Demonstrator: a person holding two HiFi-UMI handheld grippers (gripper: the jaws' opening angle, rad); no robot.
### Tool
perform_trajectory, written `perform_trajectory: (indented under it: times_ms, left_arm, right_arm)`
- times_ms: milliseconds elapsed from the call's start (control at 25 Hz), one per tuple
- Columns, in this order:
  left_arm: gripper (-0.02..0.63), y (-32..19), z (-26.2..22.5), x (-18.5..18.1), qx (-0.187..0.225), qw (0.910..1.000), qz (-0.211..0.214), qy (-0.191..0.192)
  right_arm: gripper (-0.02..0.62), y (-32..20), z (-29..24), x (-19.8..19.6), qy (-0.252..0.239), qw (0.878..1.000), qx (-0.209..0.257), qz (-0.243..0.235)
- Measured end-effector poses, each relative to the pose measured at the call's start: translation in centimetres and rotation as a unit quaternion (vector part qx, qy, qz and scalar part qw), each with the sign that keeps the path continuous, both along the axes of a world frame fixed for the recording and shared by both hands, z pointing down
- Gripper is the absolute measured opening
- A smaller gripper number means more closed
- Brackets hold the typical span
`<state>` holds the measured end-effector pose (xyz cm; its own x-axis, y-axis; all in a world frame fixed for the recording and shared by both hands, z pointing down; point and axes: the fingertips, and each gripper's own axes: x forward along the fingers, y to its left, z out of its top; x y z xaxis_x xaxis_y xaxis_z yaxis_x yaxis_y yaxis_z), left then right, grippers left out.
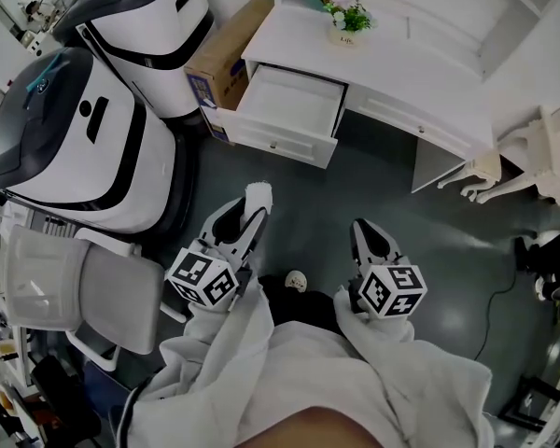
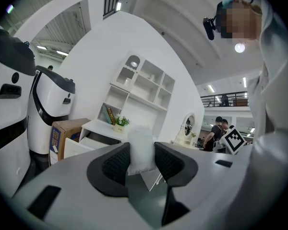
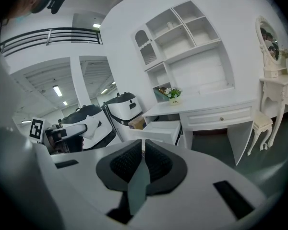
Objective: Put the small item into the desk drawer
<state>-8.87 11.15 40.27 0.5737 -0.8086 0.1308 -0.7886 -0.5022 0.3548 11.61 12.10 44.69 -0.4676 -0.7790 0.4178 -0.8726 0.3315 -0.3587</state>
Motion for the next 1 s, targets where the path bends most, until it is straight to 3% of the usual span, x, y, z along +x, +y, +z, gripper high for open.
perform_trajectory:
  times_ms: [520, 1000]
  left_arm:
    - [0.169, 2.2, 1.8, -1.1, -0.022, 0.9995, -0.021, -0.009]
    - [0.169, -5.1, 0.9, -1.0, -0.015, 0.9998, -0.007, -0.014]
  right_arm:
    - [0.044, 1.3, 1.9, -1.8, -0.006, 0.999, -0.023, -0.027]
    - [0.044, -5.5, 1.3, -1.9, -0.011, 1.000, -0.022, -0.018]
